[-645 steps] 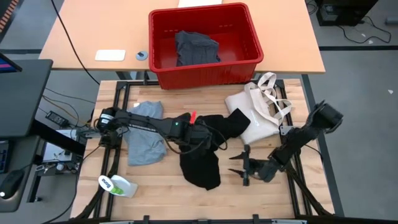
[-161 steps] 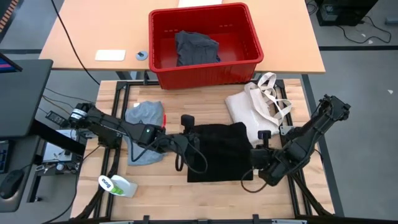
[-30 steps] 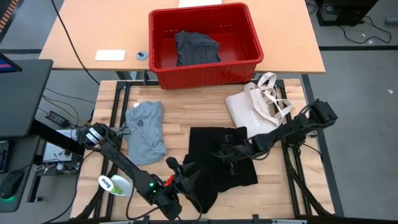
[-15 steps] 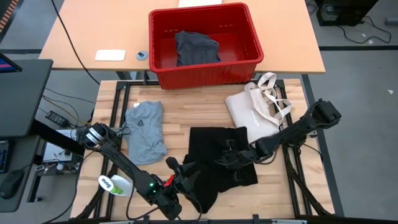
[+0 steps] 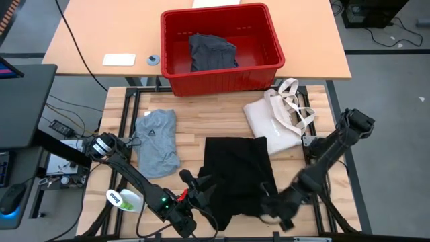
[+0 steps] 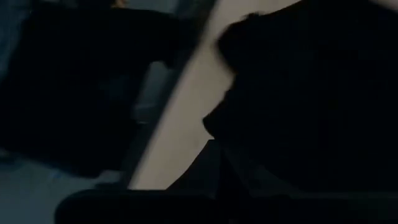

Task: Fold Laundry from Bin
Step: Fold the black shirt

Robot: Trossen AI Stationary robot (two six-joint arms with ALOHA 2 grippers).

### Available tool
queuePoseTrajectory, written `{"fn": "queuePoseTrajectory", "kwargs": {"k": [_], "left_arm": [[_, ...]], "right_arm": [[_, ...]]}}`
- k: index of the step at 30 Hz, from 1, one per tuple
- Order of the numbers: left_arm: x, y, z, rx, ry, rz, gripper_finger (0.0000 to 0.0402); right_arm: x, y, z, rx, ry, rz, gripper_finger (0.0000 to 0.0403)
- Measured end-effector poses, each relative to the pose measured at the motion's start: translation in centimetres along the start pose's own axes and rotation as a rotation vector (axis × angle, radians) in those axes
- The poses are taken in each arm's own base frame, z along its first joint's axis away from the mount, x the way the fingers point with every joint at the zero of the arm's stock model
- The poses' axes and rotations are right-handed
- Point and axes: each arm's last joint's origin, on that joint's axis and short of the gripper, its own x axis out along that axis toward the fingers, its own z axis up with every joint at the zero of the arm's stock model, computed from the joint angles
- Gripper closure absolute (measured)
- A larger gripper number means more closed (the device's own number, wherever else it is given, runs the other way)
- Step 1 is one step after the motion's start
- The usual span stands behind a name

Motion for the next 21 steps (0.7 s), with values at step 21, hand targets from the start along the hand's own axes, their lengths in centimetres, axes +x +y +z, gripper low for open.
{"fn": "queuePoseTrajectory", "kwargs": {"k": [21], "left_arm": [[0.1, 0.0, 0.2, -0.021, -0.003, -0.006, 0.0209]], "right_arm": [[-1.1, 5.0, -1.6, -0.048, -0.066, 0.211, 0.0393]]}}
